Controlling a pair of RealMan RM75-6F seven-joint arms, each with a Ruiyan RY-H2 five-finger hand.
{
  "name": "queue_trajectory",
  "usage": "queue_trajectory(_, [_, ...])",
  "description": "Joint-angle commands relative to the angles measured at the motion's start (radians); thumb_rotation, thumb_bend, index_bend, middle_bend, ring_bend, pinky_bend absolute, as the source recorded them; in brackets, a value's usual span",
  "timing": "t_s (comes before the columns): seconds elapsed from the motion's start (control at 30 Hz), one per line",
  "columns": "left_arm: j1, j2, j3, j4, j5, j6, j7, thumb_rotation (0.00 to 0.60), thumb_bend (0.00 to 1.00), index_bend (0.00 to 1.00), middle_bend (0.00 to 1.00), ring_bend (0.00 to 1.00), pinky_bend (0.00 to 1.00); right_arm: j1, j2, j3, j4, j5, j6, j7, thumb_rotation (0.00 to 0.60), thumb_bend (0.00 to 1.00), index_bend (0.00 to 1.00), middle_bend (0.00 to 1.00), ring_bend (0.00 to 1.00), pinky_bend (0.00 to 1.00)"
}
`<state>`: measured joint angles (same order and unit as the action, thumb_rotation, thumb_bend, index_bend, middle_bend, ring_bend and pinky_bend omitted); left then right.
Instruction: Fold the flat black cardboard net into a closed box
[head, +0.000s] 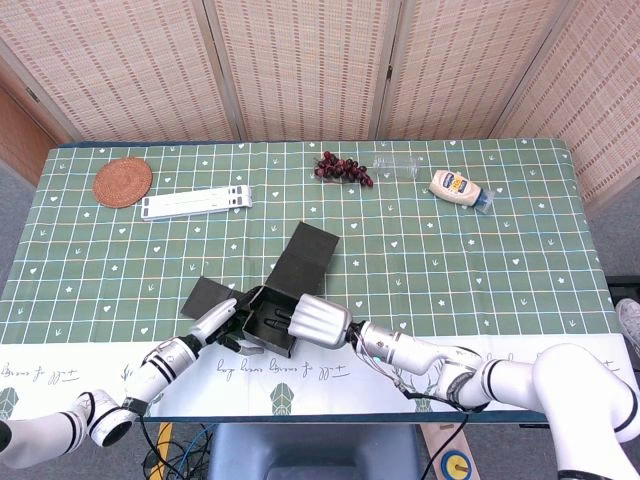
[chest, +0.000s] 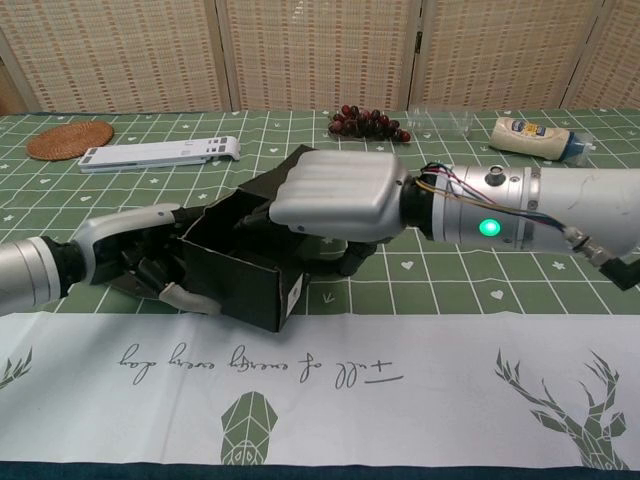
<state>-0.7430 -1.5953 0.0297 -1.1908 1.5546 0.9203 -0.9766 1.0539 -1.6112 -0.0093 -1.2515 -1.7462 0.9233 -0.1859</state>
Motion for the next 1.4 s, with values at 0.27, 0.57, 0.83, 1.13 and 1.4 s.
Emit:
queue_trajectory(0.27, [0.019,0.052,-0.03,-0.105,-0.06,0.001,0.205,0.6,0.15,0.05,0.08,0.6,0.93,-0.09,0.087,0.019,-0.126,0.074,0.054,-0.066,0.6,0.5,0.0,0.13,0.75,1.0])
queue_trajectory(0.57, [0.051,0.122,-0.053,-0.195,-0.1,0.035,0.347,0.6,0.15,0.05,0.07,0.59,0.93,-0.176,0.216,-0.042,-0.277,0.116,0.056,-0.009,0.6,0.5,0.0,0.23,0.76,1.0])
queue_trajectory(0.83, [0.082,0.179,-0.083,-0.254,-0.119,0.087,0.395,0.6,0.15,0.05,0.07,0.59,0.93,-0.203,0.226,-0.069,-0.262,0.149,-0.003,0.026,0.6,0.5,0.06,0.24,0.76,1.0])
queue_trajectory(1.13, [0.117,0.22,-0.099,-0.306,-0.132,0.124,0.421,0.6,0.15,0.05,0.07,0.59,0.93,-0.15,0.121,0.0,-0.12,0.205,-0.108,0.052,0.6,0.5,0.07,0.24,0.76,1.0])
queue_trajectory(1.4, [0.138,0.243,-0.102,-0.333,-0.134,0.137,0.436,0.6,0.15,0.05,0.07,0.59,0.93,-0.095,0.034,0.075,-0.008,0.256,-0.162,0.037,0.6,0.5,0.07,0.22,0.76,1.0])
